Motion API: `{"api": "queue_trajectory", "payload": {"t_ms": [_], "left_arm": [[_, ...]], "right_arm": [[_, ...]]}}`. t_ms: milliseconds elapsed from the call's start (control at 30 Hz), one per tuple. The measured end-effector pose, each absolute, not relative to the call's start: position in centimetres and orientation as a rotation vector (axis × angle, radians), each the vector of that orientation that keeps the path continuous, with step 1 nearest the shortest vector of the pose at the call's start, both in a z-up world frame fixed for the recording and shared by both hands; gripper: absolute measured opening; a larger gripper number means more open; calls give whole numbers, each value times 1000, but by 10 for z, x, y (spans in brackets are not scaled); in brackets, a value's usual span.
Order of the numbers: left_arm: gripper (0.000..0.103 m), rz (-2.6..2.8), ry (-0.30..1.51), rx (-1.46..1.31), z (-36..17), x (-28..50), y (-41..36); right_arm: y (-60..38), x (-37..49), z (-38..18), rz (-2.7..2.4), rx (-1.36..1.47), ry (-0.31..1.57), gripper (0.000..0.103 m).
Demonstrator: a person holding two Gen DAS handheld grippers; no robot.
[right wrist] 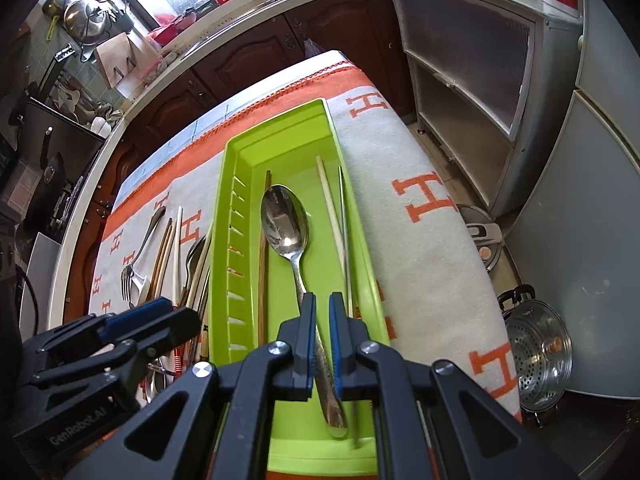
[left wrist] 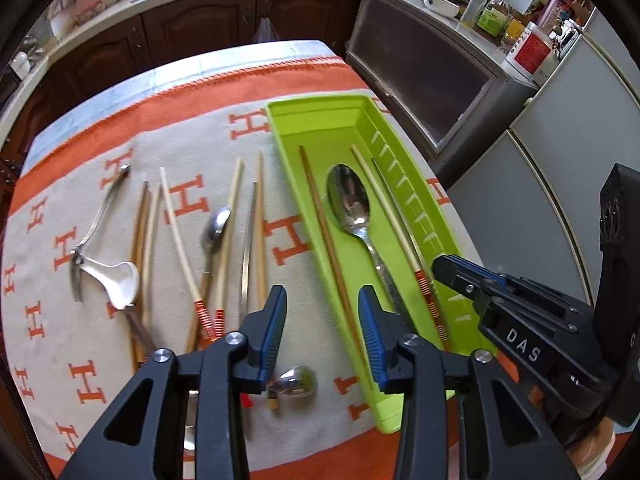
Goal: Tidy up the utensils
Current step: 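Open both tools and move them back over the utensil pile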
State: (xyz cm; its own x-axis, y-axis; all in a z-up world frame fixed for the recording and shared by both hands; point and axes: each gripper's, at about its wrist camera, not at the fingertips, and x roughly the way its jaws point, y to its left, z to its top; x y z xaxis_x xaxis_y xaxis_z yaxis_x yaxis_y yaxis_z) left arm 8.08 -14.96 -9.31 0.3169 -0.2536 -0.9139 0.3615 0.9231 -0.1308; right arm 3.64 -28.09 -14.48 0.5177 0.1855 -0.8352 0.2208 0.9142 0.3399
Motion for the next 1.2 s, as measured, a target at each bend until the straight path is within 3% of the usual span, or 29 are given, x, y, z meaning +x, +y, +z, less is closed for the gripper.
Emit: {"api": "queue_trajectory", "payload": {"t_ms": [500,733,1067,1200], "left_arm": [[42,-178,1087,83,-64,54,-33],[49,-104,1086,61,-65,45,6],[50,-46,1086,34,-70,48,47],[57,-36,1076,26,-70,53,61]], "right_arm": [[-249,24,-130,37,346,1035,7],[-228,23,-123,78,309,1035,7],[-194,29,-115,127,226,1047,7],[-182,35,-112,140,202,1048,7]]}}
